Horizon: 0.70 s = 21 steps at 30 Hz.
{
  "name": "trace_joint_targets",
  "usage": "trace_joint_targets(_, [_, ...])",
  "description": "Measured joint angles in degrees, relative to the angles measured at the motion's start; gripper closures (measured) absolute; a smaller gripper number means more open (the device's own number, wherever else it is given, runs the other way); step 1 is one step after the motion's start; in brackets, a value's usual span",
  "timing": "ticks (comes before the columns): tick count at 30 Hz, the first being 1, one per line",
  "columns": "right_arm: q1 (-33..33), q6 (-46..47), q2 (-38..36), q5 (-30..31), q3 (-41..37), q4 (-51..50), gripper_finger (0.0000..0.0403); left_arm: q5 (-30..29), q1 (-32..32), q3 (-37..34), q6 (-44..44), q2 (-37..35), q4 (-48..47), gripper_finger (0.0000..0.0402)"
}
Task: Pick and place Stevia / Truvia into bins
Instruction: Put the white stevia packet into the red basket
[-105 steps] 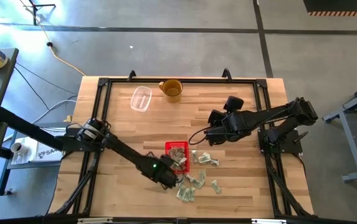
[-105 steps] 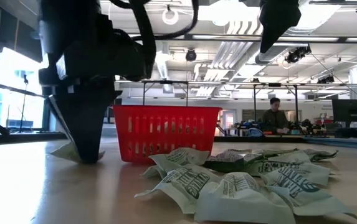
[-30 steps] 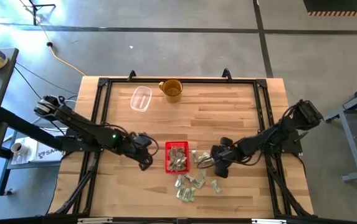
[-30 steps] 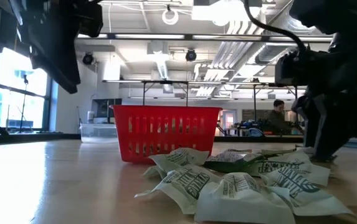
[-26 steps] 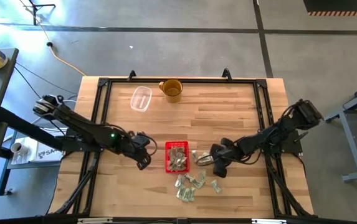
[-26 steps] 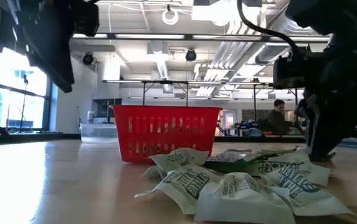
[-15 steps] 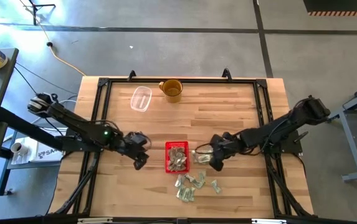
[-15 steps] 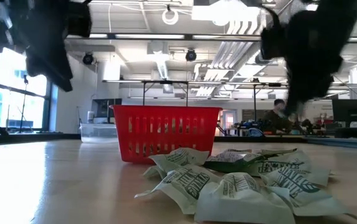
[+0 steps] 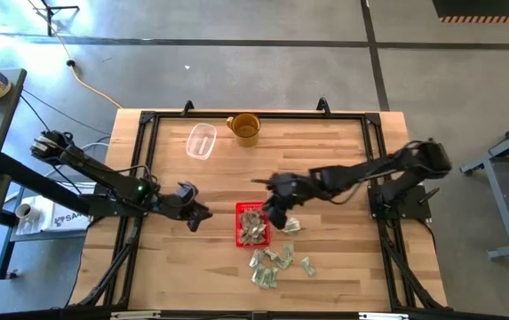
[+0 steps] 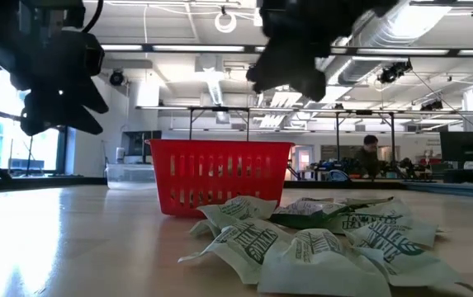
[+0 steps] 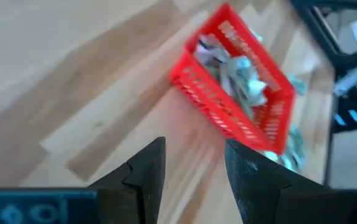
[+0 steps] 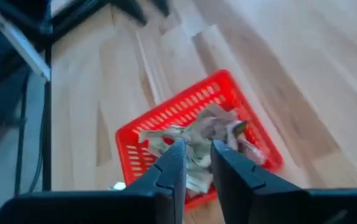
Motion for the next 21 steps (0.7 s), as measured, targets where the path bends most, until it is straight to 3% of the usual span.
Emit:
trace_joint_targets(5, [-0.1,-2.8,8.8,-4.6,8.8,-7.1,0.0340,-0.7,-0.1,0.0,0.2,-0.1,-0.7,0.0204])
trace_joint_targets(12, [3.9,-2.8,10.3,3.5,14.8,-29.9,0.0318,6.5,-0.1,0.0,1.4,-0.1,-1.2,0.0204])
trace_joint_targets(16, [7.7,-2.0,9.3,5.5,14.8,-41.9,0.0290,6.6,-0.1,0.0,1.6,-0.1,-1.2,0.0204])
trace_joint_targets(21, [12.8,-1.0,9.1,6.1,13.5,-42.9,0.0229,6.5,-0.1,0.0,3.5,-0.1,-1.1,0.0204])
